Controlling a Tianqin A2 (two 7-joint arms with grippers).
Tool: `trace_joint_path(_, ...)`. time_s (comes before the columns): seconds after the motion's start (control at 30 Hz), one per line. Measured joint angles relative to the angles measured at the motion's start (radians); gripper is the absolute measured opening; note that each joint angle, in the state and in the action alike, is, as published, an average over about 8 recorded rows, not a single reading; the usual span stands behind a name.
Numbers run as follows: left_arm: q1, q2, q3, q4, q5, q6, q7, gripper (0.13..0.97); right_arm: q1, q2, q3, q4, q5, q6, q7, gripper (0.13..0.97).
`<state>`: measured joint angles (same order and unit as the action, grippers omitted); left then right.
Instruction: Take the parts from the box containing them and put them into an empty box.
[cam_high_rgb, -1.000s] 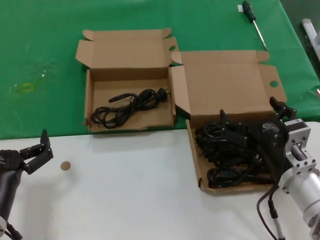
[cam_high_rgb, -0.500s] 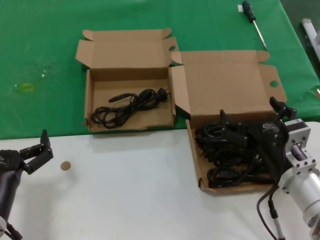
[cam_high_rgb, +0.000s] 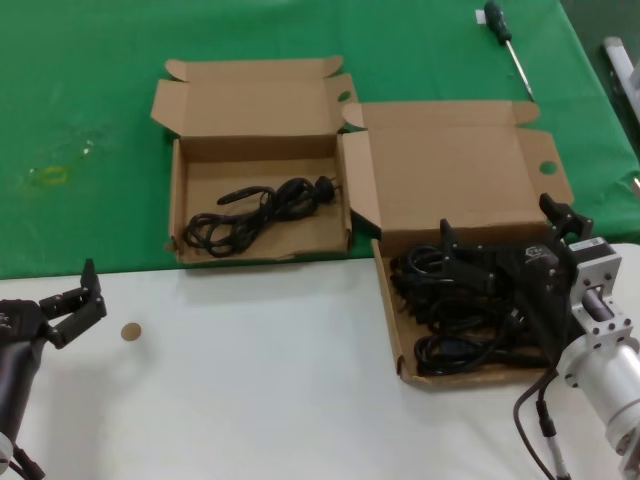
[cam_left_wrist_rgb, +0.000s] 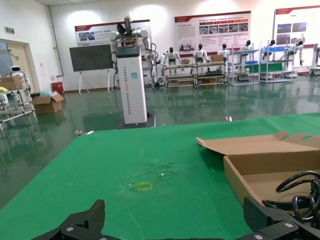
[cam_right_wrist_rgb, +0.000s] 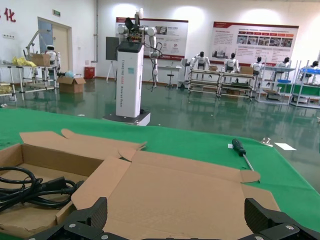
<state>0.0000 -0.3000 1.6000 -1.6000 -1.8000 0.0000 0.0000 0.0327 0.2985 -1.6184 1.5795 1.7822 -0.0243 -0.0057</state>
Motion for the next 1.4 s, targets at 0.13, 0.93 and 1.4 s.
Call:
trace_joint_path(0.13,0.000,0.000,0.000,0.000,0.000,0.000,0.000,0.966,0.000,0.000,0.000,0.000,0.000,0.000,0.000,0.966)
trace_joint_path(0.93,0.000,0.000,0.000,0.000,0.000,0.000,0.000,0.966,0.000,0.000,0.000,0.000,0.000,0.000,0.000,0.966)
trace_joint_path(1.4,0.000,0.000,0.000,0.000,0.000,0.000,0.000,0.966,0.000,0.000,0.000,0.000,0.000,0.000,0.000,0.966)
